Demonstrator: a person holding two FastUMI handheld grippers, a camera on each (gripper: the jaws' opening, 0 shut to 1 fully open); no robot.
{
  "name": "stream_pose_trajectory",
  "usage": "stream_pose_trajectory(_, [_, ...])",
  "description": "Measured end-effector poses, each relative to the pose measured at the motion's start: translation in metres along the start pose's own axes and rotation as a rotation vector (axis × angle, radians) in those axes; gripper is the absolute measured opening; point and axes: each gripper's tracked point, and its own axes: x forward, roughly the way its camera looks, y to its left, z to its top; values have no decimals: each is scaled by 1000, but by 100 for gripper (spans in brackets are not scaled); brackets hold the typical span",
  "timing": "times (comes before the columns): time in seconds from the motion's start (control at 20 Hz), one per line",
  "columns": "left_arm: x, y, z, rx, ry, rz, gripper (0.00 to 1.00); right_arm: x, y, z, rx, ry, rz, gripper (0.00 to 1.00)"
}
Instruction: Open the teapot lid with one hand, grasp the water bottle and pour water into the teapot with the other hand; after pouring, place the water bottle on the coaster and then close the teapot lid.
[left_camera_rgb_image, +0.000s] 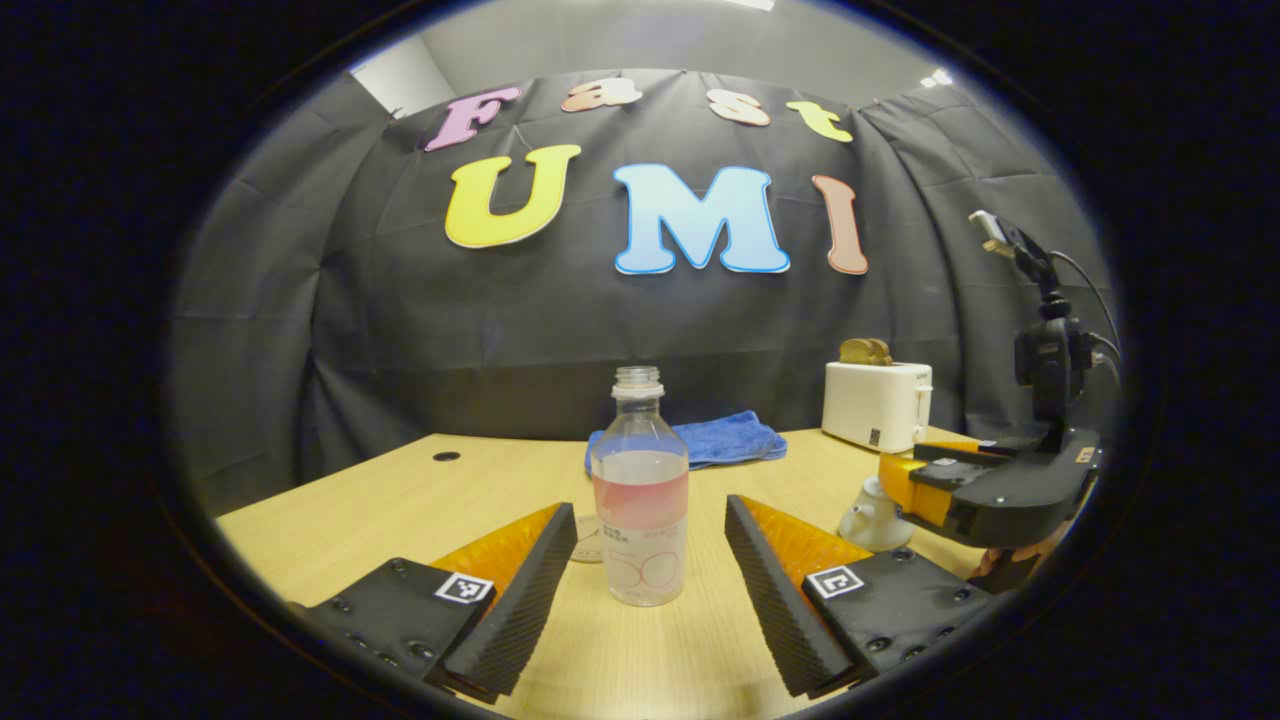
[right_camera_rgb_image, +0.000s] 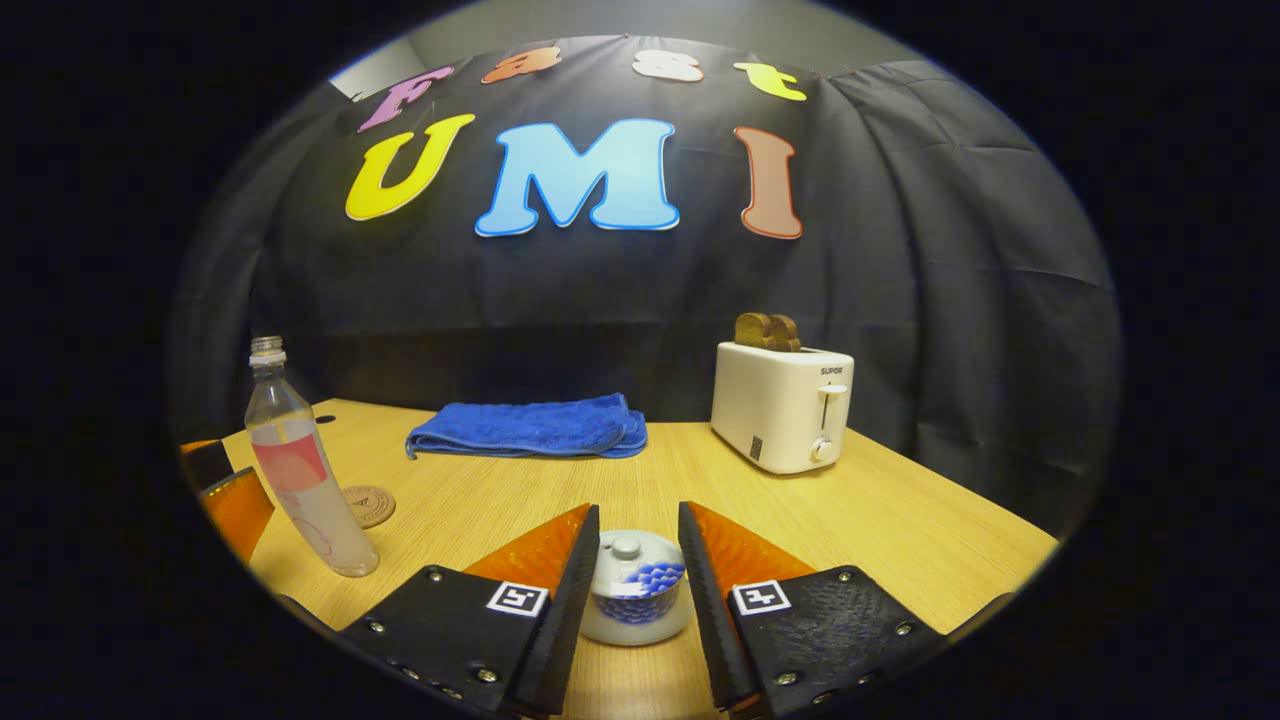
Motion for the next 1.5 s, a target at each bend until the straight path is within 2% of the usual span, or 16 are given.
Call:
stream_pose_trajectory(0.05, [-1, 0, 3, 2, -4, -1, 100, 8, 7, -1, -4, -8, 19, 53])
stream_pose_trajectory(0.15, [-1, 1, 7, 13, -15, 3, 100, 4, 6, 4, -37, 2, 14, 30])
stream_pose_trajectory(0.25, [-2, 1, 9, 19, -20, 1, 100, 3, 2, 6, -42, -6, -2, 31])
stream_pose_trajectory(0.3, [-2, 2, 10, 20, -22, 0, 100, 1, -1, 6, 1, -3, -13, 30])
stream_pose_trajectory(0.35, [-2, 1, 10, 22, -22, 0, 100, 2, 1, 5, 10, -6, -5, 6])
stream_pose_trajectory(0.5, [-1, 1, 8, 11, -21, -7, 100, 3, 1, 5, -9, -5, 4, 6])
stream_pose_trajectory(0.7, [7, 1, 1, -7, -10, 0, 100, -2, 1, 16, 25, -48, 19, 6])
stream_pose_trajectory(0.9, [16, 5, -4, 10, 2, 20, 100, -13, 5, 33, -4, -119, 29, 6])
stream_pose_trajectory(1.15, [37, 5, -9, 74, 17, 39, 100, -19, 16, 32, -26, -127, 61, 6])
stream_pose_trajectory(1.5, [65, 8, -13, 12, 38, 31, 100, -24, 21, 36, -33, -147, 80, 6])
